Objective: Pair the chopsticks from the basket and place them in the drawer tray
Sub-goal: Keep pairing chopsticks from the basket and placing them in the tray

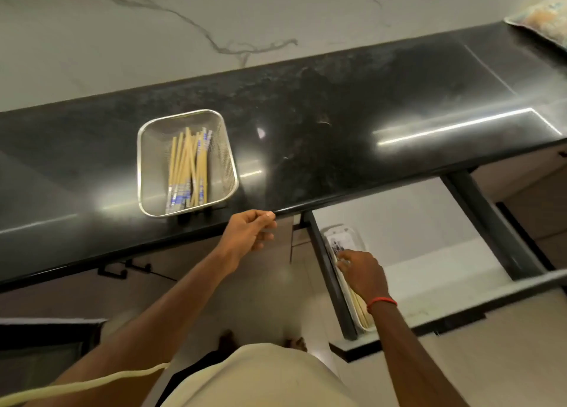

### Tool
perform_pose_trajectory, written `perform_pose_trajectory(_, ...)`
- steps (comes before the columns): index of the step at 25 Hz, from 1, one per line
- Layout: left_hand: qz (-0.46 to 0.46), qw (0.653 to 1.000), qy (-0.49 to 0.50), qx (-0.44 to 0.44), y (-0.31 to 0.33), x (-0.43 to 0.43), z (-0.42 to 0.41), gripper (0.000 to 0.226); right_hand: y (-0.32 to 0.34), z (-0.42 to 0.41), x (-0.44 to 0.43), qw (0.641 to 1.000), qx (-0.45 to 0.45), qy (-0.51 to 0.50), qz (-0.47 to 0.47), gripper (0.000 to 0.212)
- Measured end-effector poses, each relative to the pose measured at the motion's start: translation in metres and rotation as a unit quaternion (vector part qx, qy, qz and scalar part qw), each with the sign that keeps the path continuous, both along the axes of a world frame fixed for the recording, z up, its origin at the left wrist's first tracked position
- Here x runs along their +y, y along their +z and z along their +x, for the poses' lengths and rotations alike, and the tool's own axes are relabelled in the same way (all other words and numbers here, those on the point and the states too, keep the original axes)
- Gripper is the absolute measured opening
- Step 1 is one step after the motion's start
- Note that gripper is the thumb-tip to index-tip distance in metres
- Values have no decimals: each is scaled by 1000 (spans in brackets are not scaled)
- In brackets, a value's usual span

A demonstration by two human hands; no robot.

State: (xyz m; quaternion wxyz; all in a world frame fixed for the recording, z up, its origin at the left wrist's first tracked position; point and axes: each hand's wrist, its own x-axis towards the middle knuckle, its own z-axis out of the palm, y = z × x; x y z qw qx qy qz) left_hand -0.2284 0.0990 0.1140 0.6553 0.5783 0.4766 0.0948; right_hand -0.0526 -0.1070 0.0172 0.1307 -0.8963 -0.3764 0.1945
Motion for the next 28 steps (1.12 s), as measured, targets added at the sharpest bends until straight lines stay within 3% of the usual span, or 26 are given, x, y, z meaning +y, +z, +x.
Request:
perform_pose_trajectory(6, 37, 998, 27, -35, 30, 26, -22, 17, 81, -6, 82, 972, 9, 20, 232, 14)
perform_pose_trajectory(13, 31, 994, 67, -85, 54, 81, -50, 23, 155, -43, 191, 942, 18, 88, 324, 15)
perform_pose_trajectory(17, 24, 987, 118, -105, 58, 117, -70, 27, 163, -75, 249, 951, 41, 110, 285, 18)
perform_pose_trajectory(22, 5, 976, 181, -122, 51, 158, -96, 24, 132, -113, 315, 981, 39, 125, 143, 31)
perform_pose_trajectory(28, -18, 973, 182, -141, 44, 188, -113, 22, 91, -131, 339, 992, 24, 103, 65, 28)
